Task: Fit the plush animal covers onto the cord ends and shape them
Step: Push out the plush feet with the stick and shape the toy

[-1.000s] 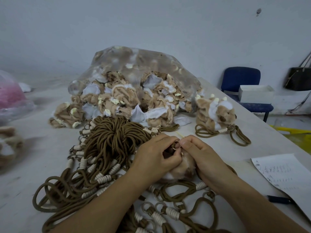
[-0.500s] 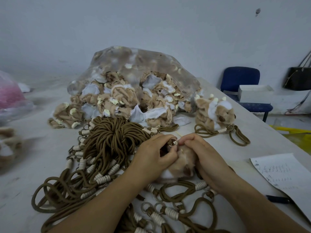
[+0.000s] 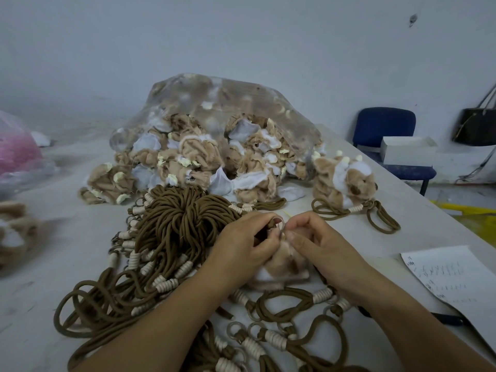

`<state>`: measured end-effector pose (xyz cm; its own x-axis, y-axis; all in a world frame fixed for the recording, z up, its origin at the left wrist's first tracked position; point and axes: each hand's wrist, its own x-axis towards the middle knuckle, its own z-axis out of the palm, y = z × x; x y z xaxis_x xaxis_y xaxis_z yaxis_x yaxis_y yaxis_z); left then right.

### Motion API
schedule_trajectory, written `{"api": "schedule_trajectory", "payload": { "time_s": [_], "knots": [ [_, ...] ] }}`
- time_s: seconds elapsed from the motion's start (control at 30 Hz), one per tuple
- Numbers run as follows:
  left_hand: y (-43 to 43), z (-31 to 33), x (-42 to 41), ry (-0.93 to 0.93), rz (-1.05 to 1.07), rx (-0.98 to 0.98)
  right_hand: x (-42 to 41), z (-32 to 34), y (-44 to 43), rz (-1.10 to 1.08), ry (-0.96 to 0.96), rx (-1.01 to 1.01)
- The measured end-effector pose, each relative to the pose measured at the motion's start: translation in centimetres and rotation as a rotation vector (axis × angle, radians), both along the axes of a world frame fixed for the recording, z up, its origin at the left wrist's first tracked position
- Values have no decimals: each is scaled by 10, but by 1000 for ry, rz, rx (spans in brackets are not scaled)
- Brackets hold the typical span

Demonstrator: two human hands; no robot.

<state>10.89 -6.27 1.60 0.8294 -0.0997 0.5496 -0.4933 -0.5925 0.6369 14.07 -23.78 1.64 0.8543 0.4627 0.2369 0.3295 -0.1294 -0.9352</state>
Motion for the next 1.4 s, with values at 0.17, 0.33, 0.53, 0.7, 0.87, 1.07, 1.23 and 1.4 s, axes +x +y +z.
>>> {"api": "schedule_trajectory", "payload": {
  "time_s": [0.17,0.33,0.53,0.7,0.87,1.07,1.23,1.4],
  "knots": [
    [3,0,1,-29,-16,67,0,1,-1,15,-20,-57],
    [2,1,0,-68,-39,179,3,0,-1,-5,-13,-77],
    [2,5,-2,-86,-20,273,2,0,1,0,20,-91],
    [2,5,-3,-92,-13,306,0,2,1,-12,41,-81],
    [2,5,-2,-118,-15,339,-1,3,2,-26,73,-62],
    [3,0,1,-132,-23,309,2,0,0,-46,116,2],
    [9,-3,4,-27,-14,41,3,5,-1,-35,119,107],
    [12,-2,7,53,44,-137,-2,16,-5,-128,-206,-28]
  ]
}}
